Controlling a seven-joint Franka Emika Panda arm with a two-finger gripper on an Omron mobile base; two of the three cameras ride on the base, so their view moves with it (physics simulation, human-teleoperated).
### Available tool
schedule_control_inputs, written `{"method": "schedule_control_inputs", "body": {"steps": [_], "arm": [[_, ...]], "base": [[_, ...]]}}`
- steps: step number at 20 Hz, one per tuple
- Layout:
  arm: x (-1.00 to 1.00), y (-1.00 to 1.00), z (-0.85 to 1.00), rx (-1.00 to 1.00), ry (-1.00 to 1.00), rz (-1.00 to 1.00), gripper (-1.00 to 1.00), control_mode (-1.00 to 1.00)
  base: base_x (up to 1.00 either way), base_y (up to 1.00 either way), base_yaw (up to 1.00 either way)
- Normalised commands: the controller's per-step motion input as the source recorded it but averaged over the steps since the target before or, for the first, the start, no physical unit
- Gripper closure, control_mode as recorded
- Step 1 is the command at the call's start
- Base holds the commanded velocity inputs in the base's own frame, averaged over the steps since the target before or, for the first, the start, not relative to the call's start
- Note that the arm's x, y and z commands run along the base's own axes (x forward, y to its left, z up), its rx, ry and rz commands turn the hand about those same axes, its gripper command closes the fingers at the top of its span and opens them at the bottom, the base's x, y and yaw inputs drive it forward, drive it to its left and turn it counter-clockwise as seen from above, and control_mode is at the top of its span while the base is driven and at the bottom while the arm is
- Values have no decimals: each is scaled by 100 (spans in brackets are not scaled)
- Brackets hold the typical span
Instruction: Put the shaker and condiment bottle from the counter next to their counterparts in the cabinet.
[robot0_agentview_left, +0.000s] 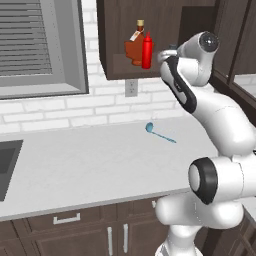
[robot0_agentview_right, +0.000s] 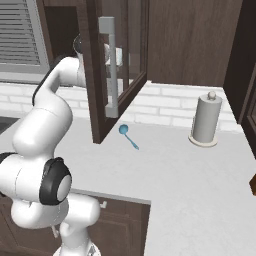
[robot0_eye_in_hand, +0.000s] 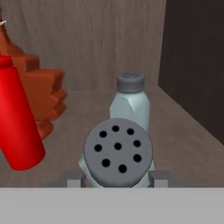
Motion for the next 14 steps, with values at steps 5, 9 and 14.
{"method": "schedule_control_inputs", "body": {"steps": [5,9,14], "arm": [[21,0,0,0,1,0,100,-100],[15,0,0,0,1,0,100,-100],[9,0,-5,0,0,0,100,-100]], "base": [[0,0,0],[0,0,0],[0,0,0]]}}
